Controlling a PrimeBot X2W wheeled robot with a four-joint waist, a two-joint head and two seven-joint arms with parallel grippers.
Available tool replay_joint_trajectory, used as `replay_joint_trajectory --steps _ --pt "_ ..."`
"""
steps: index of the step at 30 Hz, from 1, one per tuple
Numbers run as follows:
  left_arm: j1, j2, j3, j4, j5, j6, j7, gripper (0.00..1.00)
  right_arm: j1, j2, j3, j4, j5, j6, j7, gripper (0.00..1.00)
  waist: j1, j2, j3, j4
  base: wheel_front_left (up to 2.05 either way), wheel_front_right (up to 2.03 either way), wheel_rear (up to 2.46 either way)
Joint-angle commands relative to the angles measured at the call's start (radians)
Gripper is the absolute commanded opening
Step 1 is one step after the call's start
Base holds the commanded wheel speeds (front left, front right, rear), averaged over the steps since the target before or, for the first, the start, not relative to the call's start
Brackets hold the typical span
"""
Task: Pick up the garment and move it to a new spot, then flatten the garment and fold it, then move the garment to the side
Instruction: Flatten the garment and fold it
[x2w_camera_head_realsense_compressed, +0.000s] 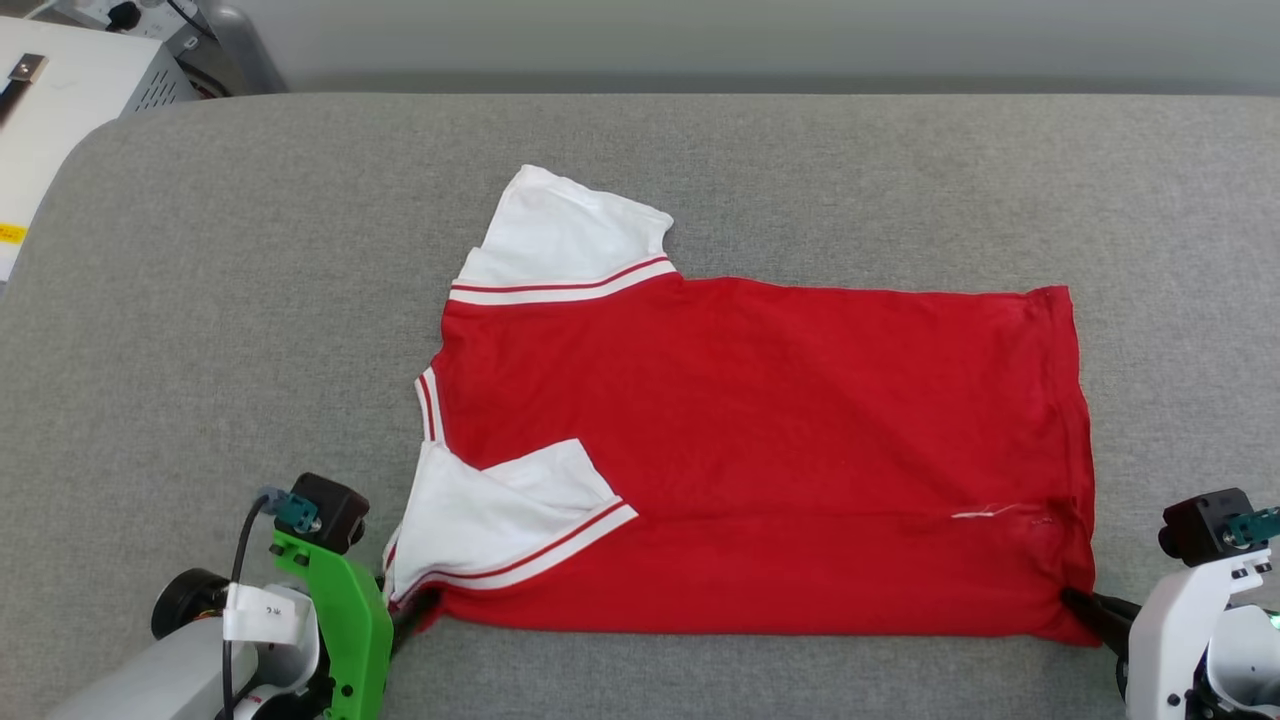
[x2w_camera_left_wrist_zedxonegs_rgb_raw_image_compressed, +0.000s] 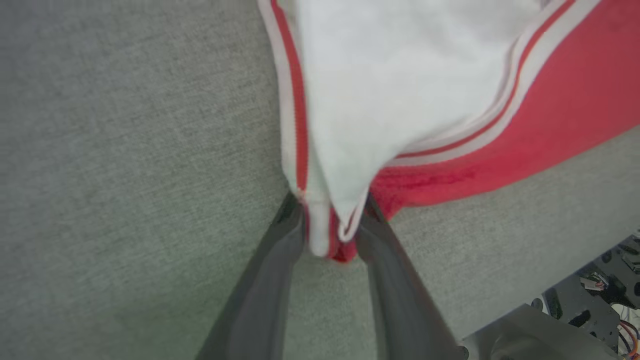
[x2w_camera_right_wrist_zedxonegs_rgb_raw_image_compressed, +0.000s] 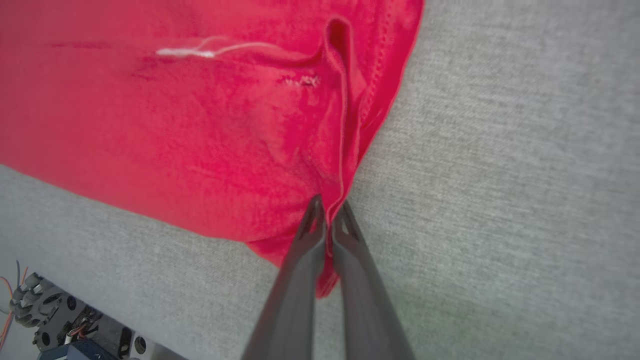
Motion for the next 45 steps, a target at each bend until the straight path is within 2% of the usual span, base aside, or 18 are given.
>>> replay_joint_trajectory --steps 1,4,8,12,15,18,22,26,29,33,38,45 --pt "0.006 -0.006 0.003 0.017 0.003 -0.004 -0.009 1.00 -0.013 0.002 0.002 0.014 -0.002 -0.002 -0.019 1.00 0.0000 0.0000 -0.022 0.007 0.00 0.00 0.00" --pt "-0.004 0.023 0.031 0.007 -0.005 -0.003 -0.036 1.00 -0.009 -0.012 -0.016 -0.006 -0.005 -0.002 -0.062 1.00 0.0000 0.0000 -0.051 0.008 0.00 0.00 0.00" --pt "-0.045 0.094 0.092 -0.043 -0.005 0.019 -0.071 1.00 -0.012 -0.018 -0.067 -0.070 -0.034 -0.002 -0.156 1.00 0.0000 0.0000 -0.077 0.003 0.00 0.00 0.00" --pt "-0.126 0.142 0.152 -0.083 0.031 0.041 -0.112 1.00 -0.041 0.019 -0.139 -0.130 -0.113 -0.002 -0.283 1.00 0.0000 0.0000 -0.075 -0.011 0.00 0.00 0.00" --pt "-0.208 0.144 0.189 -0.088 0.076 0.062 -0.144 1.00 -0.073 0.084 -0.201 -0.168 -0.193 -0.002 -0.383 1.00 0.0000 0.0000 -0.050 -0.030 0.00 0.00 0.00" --pt "-0.296 0.120 0.220 -0.070 0.100 0.062 -0.161 1.00 -0.097 0.152 -0.246 -0.201 -0.276 -0.002 -0.460 1.00 0.0000 0.0000 -0.011 -0.049 0.00 0.00 0.00" --pt "-0.439 0.079 0.228 -0.024 0.148 0.035 -0.134 1.00 -0.127 0.224 -0.268 -0.239 -0.358 -0.002 -0.519 1.00 0.0000 0.0000 0.066 -0.081 0.00 0.00 0.00" --pt "-0.588 0.017 0.225 0.050 0.148 -0.010 -0.042 1.00 -0.156 0.268 -0.259 -0.271 -0.398 -0.002 -0.538 1.00 0.0000 0.0000 0.158 -0.112 0.00 0.00 0.00" --pt "-0.706 -0.029 0.200 0.125 0.145 -0.045 0.089 1.00 -0.179 0.292 -0.238 -0.293 -0.404 -0.002 -0.535 1.00 0.0000 0.0000 0.231 -0.136 0.00 0.00 0.00" --pt "-0.831 -0.087 0.166 0.215 0.125 -0.081 0.254 1.00 -0.216 0.294 -0.210 -0.318 -0.406 -0.002 -0.527 1.00 0.0000 0.0000 0.307 -0.163 0.00 0.00 0.00" --pt "-0.928 -0.123 0.109 0.312 0.113 -0.114 0.425 1.00 -0.261 0.287 -0.187 -0.338 -0.404 -0.002 -0.520 1.00 0.0000 0.0000 0.378 -0.192 0.00 0.00 0.00" --pt "-0.959 -0.155 0.065 0.413 0.090 -0.128 0.497 1.00 -0.291 0.277 -0.166 -0.322 -0.394 -0.002 -0.524 1.00 0.0000 0.0000 0.427 -0.205 0.00 0.00 0.00"
